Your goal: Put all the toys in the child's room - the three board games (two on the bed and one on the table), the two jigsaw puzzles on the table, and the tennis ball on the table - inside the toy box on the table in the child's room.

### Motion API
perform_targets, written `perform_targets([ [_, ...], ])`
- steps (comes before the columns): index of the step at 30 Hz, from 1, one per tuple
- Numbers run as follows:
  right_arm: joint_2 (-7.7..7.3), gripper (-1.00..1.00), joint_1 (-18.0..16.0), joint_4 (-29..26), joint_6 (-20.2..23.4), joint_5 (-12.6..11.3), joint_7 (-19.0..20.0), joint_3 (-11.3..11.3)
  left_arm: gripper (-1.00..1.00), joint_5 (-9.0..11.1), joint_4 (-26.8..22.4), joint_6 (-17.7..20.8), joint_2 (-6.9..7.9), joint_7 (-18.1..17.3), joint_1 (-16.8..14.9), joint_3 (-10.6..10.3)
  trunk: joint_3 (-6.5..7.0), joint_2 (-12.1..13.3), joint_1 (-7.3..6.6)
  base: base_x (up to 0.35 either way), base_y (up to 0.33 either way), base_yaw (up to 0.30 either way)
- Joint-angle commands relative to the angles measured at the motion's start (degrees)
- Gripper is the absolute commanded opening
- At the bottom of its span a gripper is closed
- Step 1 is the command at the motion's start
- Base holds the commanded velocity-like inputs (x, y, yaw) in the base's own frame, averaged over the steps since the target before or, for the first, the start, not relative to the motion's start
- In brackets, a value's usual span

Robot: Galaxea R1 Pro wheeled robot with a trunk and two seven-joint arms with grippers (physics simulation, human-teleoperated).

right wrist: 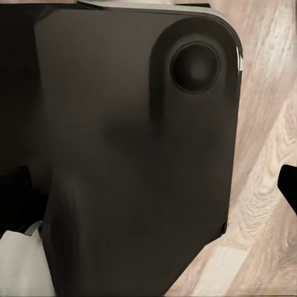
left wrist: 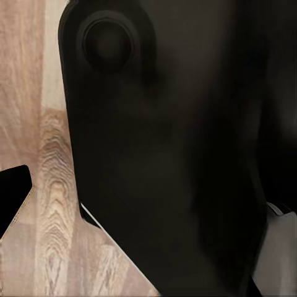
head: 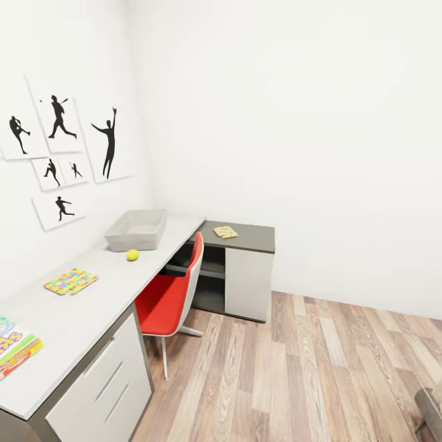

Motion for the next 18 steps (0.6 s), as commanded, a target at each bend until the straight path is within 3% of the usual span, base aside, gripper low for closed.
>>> perform_targets([
  [1, 0.0, 1.0, 0.0, 0.0, -0.2, -0.1, 0.0, 0.0, 1.0, 0.0, 0.0, 0.0, 0.01, 0.0, 0.0, 0.0, 0.15, 0.4, -0.23, 0.0, 0.0, -0.278],
  [14, -0.11, 1.0, 0.0, 0.0, -0.2, -0.1, -0.1, 0.0, 1.0, 0.0, 0.0, 0.1, 0.15, 0.0, 0.0, 0.0, 2.48, 5.6, -3.08, 0.0, 0.0, -0.278],
  [18, -0.17, 1.0, 0.0, 0.0, -0.3, 0.0, 0.0, 0.0, 1.0, 0.0, 0.0, 0.1, 0.23, 0.0, 0.0, 0.0, 3.2, 7.2, -3.96, 0.0, 0.0, -0.145],
])
